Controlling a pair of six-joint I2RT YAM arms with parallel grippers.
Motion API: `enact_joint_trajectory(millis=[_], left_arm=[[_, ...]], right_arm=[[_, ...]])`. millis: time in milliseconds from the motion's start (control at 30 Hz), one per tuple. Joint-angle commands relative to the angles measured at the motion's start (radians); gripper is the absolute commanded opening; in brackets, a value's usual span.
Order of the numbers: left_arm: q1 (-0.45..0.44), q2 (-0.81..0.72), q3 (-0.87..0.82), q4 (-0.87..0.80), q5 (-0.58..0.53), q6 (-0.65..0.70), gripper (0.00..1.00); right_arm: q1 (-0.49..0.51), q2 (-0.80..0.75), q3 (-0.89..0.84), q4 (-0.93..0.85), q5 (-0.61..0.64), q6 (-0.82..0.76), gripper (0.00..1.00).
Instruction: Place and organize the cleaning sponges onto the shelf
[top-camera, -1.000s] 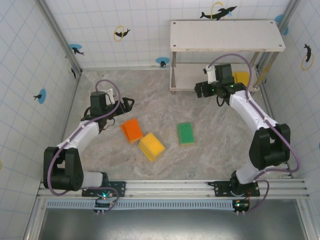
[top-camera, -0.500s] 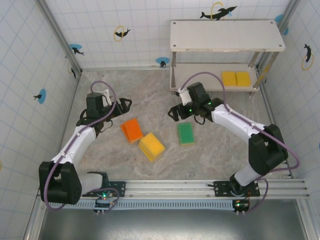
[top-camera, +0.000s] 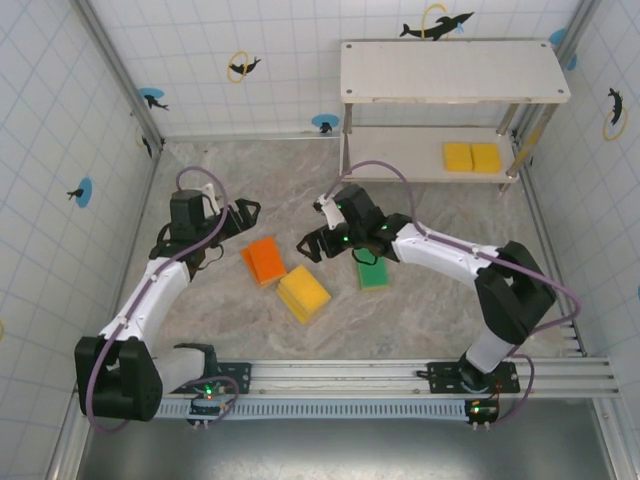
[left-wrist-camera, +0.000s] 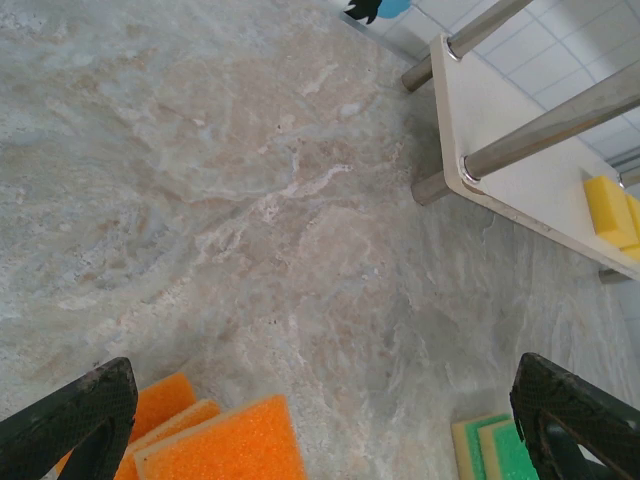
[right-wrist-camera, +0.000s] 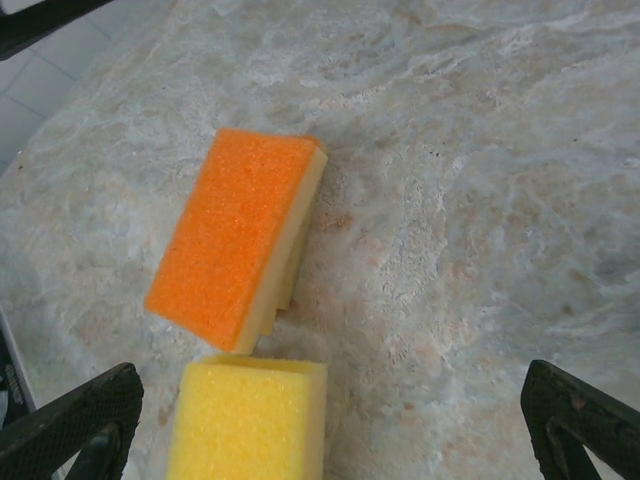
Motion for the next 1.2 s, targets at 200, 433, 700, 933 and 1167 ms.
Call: enact_joint_trajectory(millis=[200, 433, 700, 933, 1167], left_arm=[[0.122, -0.038, -0.097, 0.089, 0.117, -0.072, 0.98], [0.208, -0.085, -0.15, 0.125, 0.152, -0.092, 0.98], [0.249, -0.065, -0.171, 0.14, 0.168, -0.086, 0.98], [0.259, -0.024, -0.163, 0.125, 0.169, -0.05, 0.98], [0.26, -0.028, -0.163, 0.113, 0.157, -0.04, 0.98]], right_arm=[[0.07, 0.138, 0.189, 0.003, 0.053, 0.112, 1.0], [0.131, 0.243, 0.294, -0.015, 0.125, 0.171, 1.0], [0.193, 0.362, 0.427, -0.076, 0.158, 0.201, 1.0], [0.222, 0.401, 0.464, -0.107, 0.229, 0.245, 1.0], [0.243, 0.441, 0.491, -0.143, 0.297, 0.259, 1.0]])
